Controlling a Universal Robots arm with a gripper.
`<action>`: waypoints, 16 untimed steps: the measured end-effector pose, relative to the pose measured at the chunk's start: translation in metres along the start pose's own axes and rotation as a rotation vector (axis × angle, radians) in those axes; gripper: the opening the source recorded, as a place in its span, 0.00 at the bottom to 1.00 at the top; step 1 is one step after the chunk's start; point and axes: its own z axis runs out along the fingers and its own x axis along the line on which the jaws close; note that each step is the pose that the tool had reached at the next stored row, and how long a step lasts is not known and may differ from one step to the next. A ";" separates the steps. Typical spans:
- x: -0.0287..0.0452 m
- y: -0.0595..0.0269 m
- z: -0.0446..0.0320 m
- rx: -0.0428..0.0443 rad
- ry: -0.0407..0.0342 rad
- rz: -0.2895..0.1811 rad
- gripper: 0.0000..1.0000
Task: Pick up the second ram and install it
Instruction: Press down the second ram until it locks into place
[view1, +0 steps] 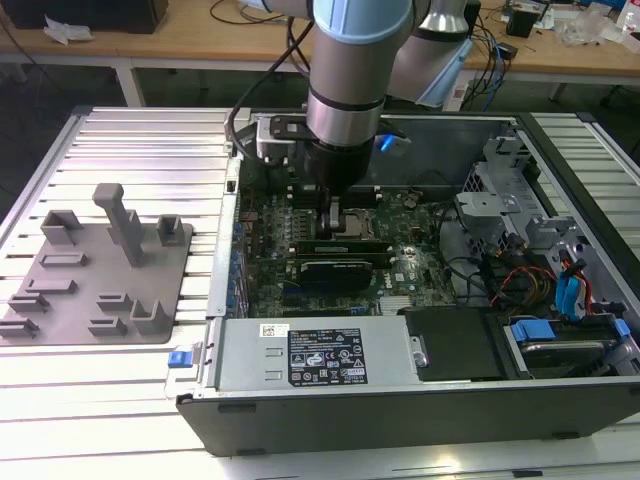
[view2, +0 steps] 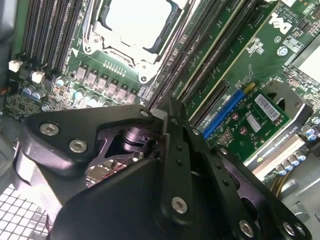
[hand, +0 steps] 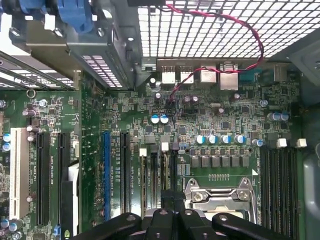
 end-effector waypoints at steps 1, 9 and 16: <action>0.0000 -0.0007 0.0005 0.0001 -0.0002 0.000 0.08; 0.0006 -0.0032 0.0025 0.0001 -0.0002 0.000 0.08; 0.0009 -0.0035 0.0098 -0.0002 -0.0019 0.000 0.08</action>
